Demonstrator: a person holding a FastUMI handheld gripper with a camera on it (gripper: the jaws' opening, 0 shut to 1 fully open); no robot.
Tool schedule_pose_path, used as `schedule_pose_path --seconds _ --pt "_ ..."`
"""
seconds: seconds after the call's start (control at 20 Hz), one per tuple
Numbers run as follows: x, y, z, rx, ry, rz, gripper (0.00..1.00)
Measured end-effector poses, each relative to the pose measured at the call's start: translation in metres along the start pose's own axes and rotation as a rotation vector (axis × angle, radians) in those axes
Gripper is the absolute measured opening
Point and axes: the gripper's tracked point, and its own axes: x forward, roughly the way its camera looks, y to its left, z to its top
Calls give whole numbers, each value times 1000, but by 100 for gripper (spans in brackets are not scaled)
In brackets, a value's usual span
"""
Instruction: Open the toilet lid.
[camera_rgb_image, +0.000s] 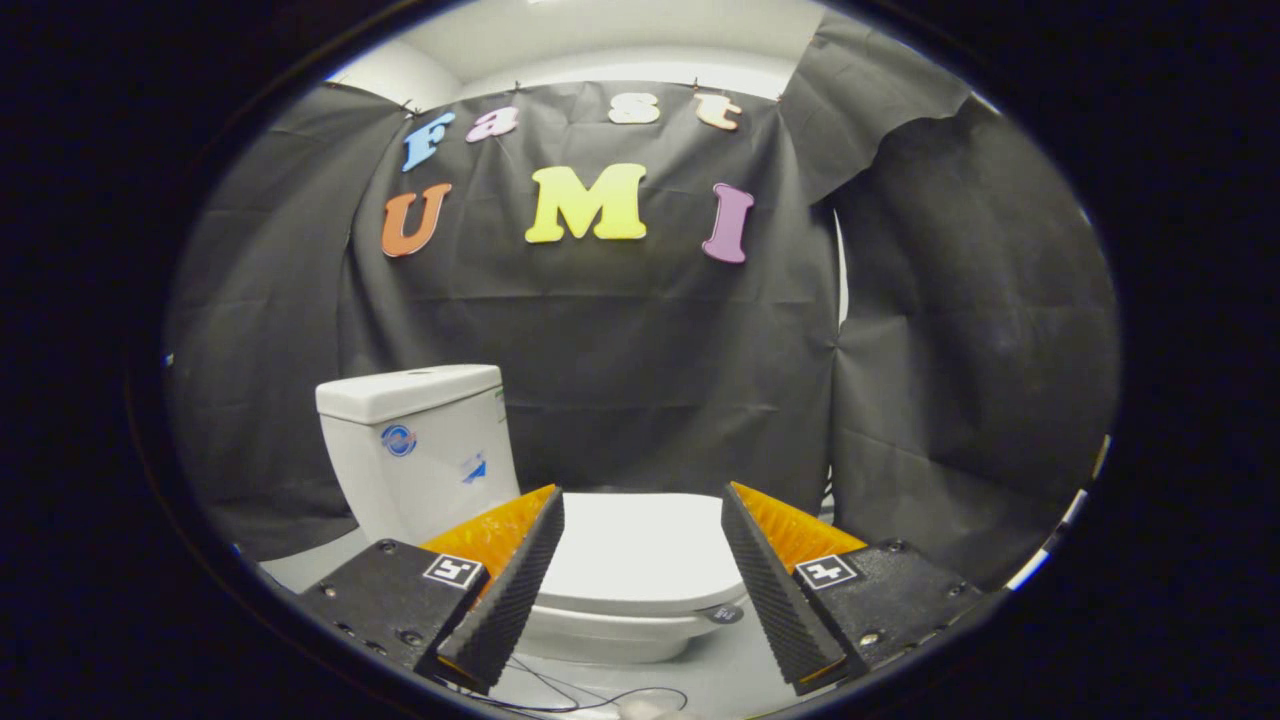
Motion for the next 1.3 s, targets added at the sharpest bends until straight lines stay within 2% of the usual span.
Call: schedule_pose_path --seconds 0.35,0.55,0.9,1.05,1.2,1.3 --pt "53 -31 17 7 -5 1 99" --pt "85 -58 -15 110 87 37 99" --pt "112 -111 -120 485 319 35 97" --pt "114 -128 -174 623 415 -2 97" --pt "109 -130 -211 755 502 -6 95" --pt "108 -130 -229 831 534 -10 90"
